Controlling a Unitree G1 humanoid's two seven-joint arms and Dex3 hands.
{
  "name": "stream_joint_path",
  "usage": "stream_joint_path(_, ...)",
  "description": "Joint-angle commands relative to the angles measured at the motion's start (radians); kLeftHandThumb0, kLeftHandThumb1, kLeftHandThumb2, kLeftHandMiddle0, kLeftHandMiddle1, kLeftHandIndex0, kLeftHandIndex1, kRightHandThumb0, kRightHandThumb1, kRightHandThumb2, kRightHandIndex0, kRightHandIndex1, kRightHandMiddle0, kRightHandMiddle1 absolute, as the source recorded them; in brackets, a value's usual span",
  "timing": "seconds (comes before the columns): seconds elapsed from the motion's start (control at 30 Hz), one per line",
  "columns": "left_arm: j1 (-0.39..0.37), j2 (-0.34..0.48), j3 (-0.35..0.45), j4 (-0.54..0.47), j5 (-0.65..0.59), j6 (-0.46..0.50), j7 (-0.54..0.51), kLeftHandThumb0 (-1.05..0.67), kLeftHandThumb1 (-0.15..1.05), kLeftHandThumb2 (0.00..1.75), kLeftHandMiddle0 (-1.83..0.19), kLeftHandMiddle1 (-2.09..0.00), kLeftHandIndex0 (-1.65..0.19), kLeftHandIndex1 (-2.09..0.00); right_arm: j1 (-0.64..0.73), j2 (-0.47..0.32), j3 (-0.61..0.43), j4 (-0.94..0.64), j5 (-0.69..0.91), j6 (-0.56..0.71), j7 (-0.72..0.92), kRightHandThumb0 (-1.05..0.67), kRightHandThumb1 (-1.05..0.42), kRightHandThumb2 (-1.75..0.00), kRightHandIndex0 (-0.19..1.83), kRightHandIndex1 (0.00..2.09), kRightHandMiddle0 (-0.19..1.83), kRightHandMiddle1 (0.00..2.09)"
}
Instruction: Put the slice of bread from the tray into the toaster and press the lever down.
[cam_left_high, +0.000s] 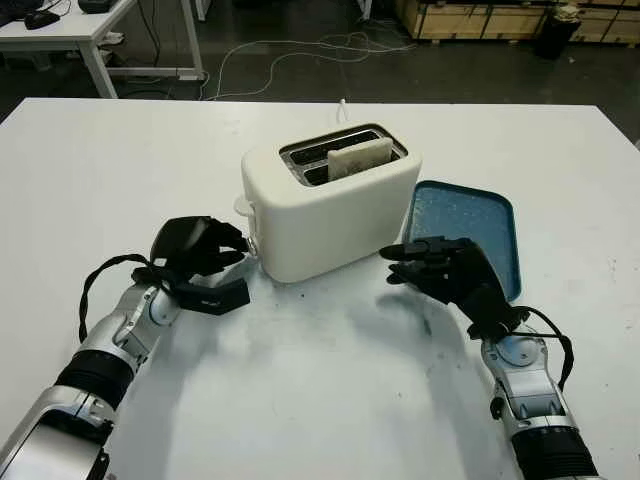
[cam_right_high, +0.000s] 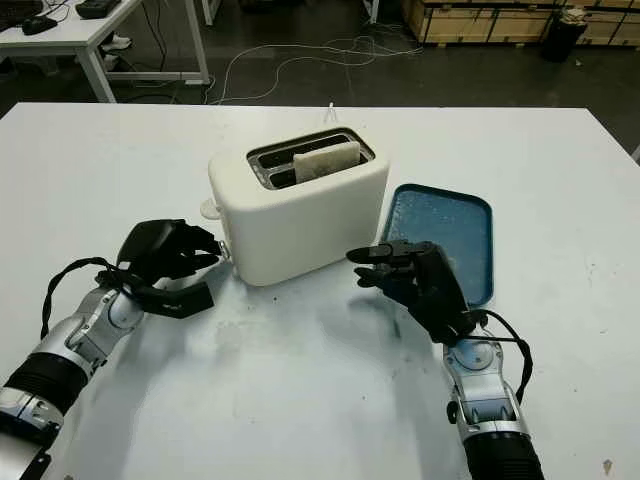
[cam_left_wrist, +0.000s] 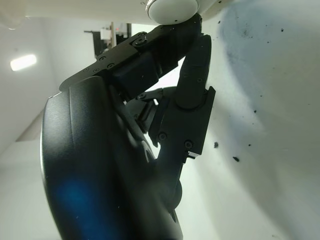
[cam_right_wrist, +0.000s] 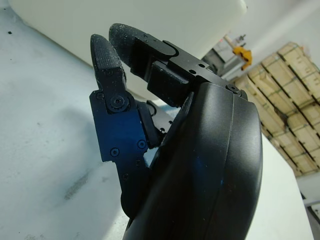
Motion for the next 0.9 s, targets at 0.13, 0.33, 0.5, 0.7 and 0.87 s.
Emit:
stream_joint_path(0.13,0.043,0.067,0.071,-0.297,-0.035,0.081,-0.187,-0.21,0.92,0.1,-0.84,-1.19,-1.18,0.0,-0.004,-0.006,0.0,0.004,0.0,-0.013,0.001,-0.48,-0.89,0.0,1.15,0.51,1.21,0.0)
stream_joint_path(0.33,0.029,0.25,0.236,-0.529,-0.103,0.191,-0.444,-0.23,0.91,0.04,-0.84,-1.27,-1.19,-0.01,-0.004,-0.002,-0.003,0.006,0.011,-0.014,0.009,-0.48,-0.89,0.0,1.16,0.52,1.21,0.0)
stream_joint_path(0.5,-0.053,0.333,0.301,-0.5,-0.193,0.158,-0.568,-0.28,0.85,0.0,-0.89,-1.2,-1.19,-0.01,-0.002,-0.001,0.002,-0.002,0.003,-0.005,0.005,-0.48,-0.89,0.0,1.16,0.52,1.21,0.0)
stream_joint_path(0.7,-0.184,0.366,0.294,-0.338,-0.211,0.041,-0.614,-0.24,0.81,0.0,-0.96,-1.16,-1.24,-0.03,-0.005,-0.004,0.003,0.006,0.01,-0.023,0.014,-0.47,-0.89,0.0,1.15,0.51,1.2,0.0)
stream_joint_path(0.87,-0.279,0.396,0.212,-0.277,-0.138,-0.021,-0.696,-0.28,0.79,0.0,-1.04,-0.97,-1.26,-0.02,-0.008,-0.008,0.001,0.007,0.005,-0.027,0.014,-0.49,-0.89,0.0,1.15,0.52,1.2,0.0)
